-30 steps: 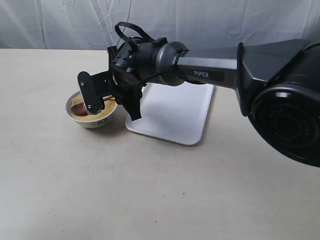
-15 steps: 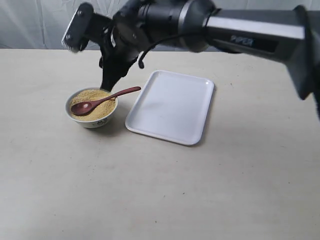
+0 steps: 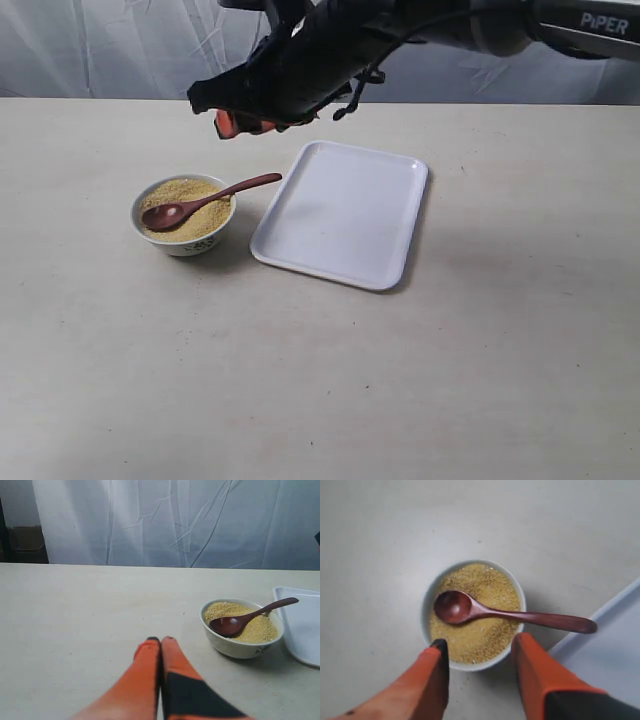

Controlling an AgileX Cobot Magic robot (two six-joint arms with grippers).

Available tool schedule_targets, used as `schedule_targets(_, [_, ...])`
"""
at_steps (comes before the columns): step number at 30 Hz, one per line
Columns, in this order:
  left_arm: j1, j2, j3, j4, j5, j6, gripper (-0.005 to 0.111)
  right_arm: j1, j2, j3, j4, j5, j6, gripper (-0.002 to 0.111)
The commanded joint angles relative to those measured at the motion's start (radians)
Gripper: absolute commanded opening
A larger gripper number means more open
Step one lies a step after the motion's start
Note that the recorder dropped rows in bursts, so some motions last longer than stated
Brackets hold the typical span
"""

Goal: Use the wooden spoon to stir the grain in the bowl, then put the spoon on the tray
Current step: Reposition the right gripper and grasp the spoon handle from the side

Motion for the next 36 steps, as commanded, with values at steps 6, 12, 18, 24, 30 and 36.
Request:
schedule_targets(6, [0.001, -0.005, 0.005, 0.0, -0.006, -0.001, 0.0, 0.17, -0.25, 0.599, 0.331, -1.024, 0.088, 0.042])
schedule_targets(12, [0.001, -0.005, 0.005, 0.0, -0.004, -0.001, 0.0, 0.207, -0.208, 0.774, -0.274, -1.366, 0.856, 0.042])
schedule_targets(18, [0.001, -0.005, 0.005, 0.0, -0.005, -0.001, 0.0, 0.207, -0.052, 0.776, -0.329, -1.57, 1.219, 0.042])
schedule_targets(24, [0.001, -0.005, 0.005, 0.0, -0.005, -0.001, 0.0, 0.203, 0.023, 0.776, -0.349, -1.639, 1.371, 0.042])
schedule_targets(30, [0.001, -0.005, 0.005, 0.0, -0.005, -0.001, 0.0, 0.125, 0.091, 0.733, -0.426, -1.615, 1.588, 0.042])
schedule_targets(36, [0.001, -0.005, 0.005, 0.0, -0.005, -0.001, 0.0, 0.105, 0.147, 0.67, -0.447, -1.548, 1.629, 0.042])
